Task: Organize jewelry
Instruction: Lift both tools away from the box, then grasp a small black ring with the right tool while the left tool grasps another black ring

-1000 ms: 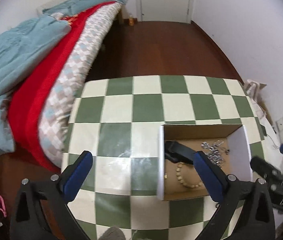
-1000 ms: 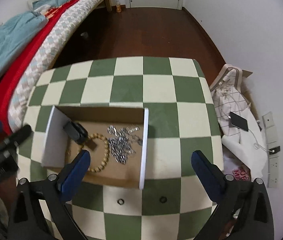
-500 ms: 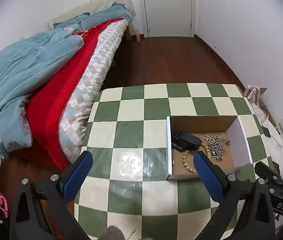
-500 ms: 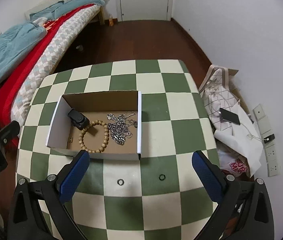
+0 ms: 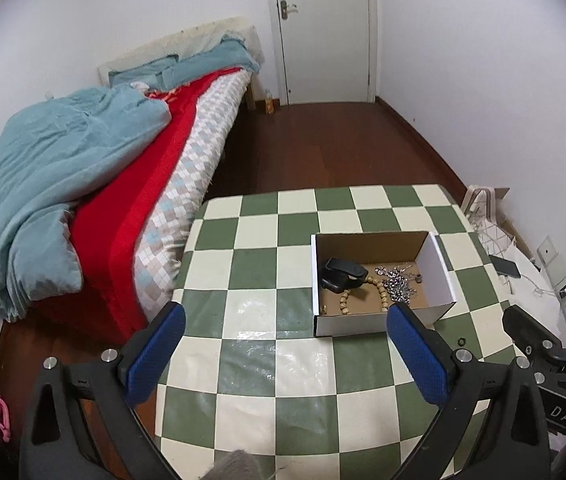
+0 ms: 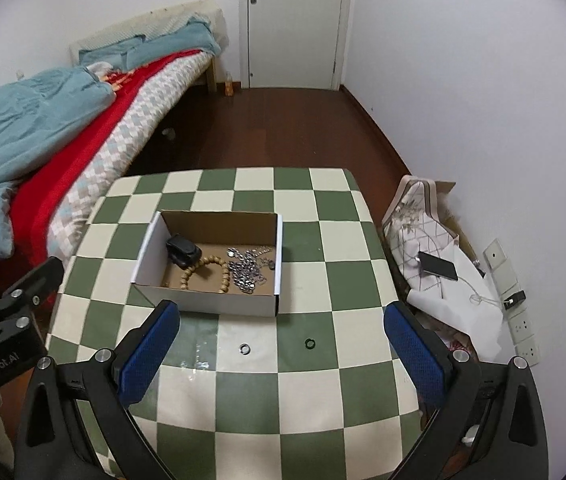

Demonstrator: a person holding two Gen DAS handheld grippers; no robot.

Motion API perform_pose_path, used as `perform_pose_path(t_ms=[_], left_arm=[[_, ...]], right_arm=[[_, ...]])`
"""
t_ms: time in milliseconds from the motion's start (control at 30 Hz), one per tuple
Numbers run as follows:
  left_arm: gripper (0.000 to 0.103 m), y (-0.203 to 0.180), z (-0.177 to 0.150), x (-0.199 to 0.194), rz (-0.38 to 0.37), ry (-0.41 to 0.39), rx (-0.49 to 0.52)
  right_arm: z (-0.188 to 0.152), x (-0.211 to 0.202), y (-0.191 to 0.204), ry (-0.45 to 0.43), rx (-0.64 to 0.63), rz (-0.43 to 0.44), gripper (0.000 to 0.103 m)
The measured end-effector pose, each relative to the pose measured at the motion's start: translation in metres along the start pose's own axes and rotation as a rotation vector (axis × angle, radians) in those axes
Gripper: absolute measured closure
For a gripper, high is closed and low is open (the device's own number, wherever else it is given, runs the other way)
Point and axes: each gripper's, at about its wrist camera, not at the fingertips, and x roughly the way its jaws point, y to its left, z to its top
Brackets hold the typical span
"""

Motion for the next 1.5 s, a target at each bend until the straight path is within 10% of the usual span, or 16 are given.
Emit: perform_pose_path(t_ms=[467, 600, 933, 1133, 1300, 1500], left_arm=[[0.000, -0.002, -0.031, -0.006, 0.119, -0.030, -0.004], [0.000, -0.011, -0.046, 0.020, 0.192, -0.006, 0.019], [0.000, -0.037, -0.072, 0.086, 0.299, 0.095, 0.088], [0.000, -0.046, -0.077, 0.107, 0.303, 0.141, 0.112], [0.000, -0.053, -0.079, 0.116, 0.297, 0.160, 0.121], [0.000, -0.071, -0.080, 0.121, 0.254, 0.171, 0.134]], right_arm=[[-0.044, 0.009, -0.042, 0.003, 0.131, 0.020, 0.001], [-0.070, 0.059, -0.068, 0.086, 0.191, 0.008, 0.029], [-0.096, 0.155, -0.073, 0.137, 0.186, 0.043, 0.030], [-0.093, 0.177, -0.055, 0.146, 0.127, 0.050, 0.048], [-0.091, 0.186, -0.042, 0.133, 0.049, -0.014, 0.090], [-0.094, 0.176, -0.060, 0.133, 0.104, -0.010, 0.090]])
